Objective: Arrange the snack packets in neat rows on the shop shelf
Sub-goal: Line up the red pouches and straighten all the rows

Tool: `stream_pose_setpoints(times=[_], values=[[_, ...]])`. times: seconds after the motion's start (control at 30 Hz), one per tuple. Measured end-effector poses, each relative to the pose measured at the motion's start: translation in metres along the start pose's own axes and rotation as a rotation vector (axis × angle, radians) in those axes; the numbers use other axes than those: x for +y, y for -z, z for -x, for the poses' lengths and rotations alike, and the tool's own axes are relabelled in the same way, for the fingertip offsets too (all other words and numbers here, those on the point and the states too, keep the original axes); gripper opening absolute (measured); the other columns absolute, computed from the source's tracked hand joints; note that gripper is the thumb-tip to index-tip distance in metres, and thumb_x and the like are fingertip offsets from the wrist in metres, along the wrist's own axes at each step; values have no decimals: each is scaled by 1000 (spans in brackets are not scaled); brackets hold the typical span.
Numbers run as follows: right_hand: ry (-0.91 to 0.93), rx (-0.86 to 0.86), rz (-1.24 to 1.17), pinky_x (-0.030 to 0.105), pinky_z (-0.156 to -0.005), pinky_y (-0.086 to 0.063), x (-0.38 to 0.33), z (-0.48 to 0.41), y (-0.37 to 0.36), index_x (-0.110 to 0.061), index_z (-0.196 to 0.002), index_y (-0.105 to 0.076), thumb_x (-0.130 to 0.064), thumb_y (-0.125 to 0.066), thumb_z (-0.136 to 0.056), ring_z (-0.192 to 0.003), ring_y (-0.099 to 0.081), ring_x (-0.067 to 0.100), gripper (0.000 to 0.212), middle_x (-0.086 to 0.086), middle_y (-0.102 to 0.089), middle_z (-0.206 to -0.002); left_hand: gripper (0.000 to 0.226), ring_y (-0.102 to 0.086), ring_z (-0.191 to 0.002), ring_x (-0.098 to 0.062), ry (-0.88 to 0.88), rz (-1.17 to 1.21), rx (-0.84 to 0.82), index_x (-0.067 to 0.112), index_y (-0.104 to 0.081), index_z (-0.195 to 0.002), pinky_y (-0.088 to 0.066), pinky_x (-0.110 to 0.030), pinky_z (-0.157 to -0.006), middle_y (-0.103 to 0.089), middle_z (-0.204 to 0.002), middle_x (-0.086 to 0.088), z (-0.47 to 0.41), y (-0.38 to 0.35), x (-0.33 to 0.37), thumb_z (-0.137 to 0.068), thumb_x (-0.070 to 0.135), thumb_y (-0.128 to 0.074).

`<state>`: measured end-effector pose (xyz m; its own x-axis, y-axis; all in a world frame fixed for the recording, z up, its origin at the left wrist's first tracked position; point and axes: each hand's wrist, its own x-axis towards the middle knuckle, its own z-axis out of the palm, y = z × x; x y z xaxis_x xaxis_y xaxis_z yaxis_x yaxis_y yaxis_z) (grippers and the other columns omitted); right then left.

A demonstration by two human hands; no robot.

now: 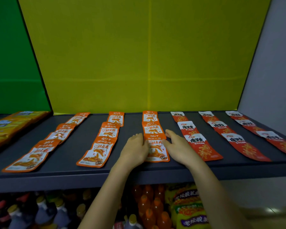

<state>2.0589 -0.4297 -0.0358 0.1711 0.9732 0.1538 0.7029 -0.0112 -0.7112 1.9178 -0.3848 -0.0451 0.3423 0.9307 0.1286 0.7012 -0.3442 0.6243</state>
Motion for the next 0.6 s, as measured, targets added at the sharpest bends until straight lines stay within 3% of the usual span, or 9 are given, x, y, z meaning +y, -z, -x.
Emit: stream_pose_setpoints(times=[0.03,0.13,0.3,0.6], values=[[12,5,4,20,-81,-36,1,4,0,-10,-136,-39,-22,-40,-98,-118,-52,20,40,6,-52,-135,29,-39,-129,-30,-8,-58,18,4,-50,-110,-32,-34,-102,-47,-133,-15,5,-2,-1,-98,25,-34],[28,42,15,23,-83,-39,1,10,-2,-11,-137,-39,-23,-41,-98,-119,-52,19,41,5,-53,-134,43,-18,-143,-25,-3,-188,79,3,-44,-130,-16,-33,-115,-27,-152,-14,11,-7,-4,-99,29,-31],[46,100,110,35,-96,-42,3,12,-5,-14,-139,-38,-27,-42,-97,-121,-51,22,44,5,-53,-135,47,-20,-143,-23,-30,-252,112,6,-40,-136,-16,-33,-116,-27,-153,-11,12,-11,-3,-98,34,-30],[88,117,112,38,-93,-48,3,13,-6,-18,-136,-42,-28,-44,-96,-114,-56,20,41,3,-57,-130,50,-23,-141,-21,-31,-287,146,12,-39,-138,-18,-34,-115,-31,-151,-6,16,-12,0,-97,40,-33]])
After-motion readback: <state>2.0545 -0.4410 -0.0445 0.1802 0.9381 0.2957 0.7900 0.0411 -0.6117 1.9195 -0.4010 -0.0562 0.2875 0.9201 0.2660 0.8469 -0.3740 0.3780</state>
